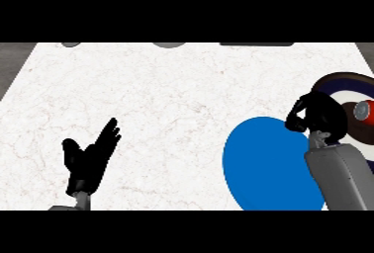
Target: Pick the can from the plate and place it in the plate
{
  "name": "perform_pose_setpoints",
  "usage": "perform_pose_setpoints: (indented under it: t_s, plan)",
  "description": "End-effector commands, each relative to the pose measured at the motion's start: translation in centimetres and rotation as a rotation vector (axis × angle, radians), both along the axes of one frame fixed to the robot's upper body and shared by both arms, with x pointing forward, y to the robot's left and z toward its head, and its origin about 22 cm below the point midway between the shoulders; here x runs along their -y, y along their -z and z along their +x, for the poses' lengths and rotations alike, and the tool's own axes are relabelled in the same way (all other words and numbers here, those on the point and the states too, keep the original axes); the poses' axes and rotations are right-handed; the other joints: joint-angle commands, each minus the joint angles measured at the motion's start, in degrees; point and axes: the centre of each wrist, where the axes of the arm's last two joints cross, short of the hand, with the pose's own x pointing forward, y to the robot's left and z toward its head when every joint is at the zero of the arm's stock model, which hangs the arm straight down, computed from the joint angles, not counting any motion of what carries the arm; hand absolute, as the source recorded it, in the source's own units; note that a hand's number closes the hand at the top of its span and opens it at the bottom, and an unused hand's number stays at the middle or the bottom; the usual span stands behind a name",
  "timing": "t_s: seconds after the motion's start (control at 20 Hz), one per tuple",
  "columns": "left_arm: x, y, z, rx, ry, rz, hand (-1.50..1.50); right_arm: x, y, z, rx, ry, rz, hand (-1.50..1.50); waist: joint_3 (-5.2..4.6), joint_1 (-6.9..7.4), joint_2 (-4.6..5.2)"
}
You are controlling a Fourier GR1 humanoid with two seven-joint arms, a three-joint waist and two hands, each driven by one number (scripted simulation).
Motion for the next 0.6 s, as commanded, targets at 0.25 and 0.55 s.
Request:
perform_pose_setpoints:
  t_s: [0.25,0.55]
  plan:
    - [0.8,-0.6,0.4,0.024,0.053,0.001,0.00,8.8,-8.2,3.7,0.385,0.735,-0.233,1.50,-0.58,4.39,2.44]
    - [1.8,-0.8,0.7,0.038,0.111,-0.001,0.00,11.9,-12.2,4.3,0.569,0.977,-0.412,1.50,-0.33,7.27,3.13]
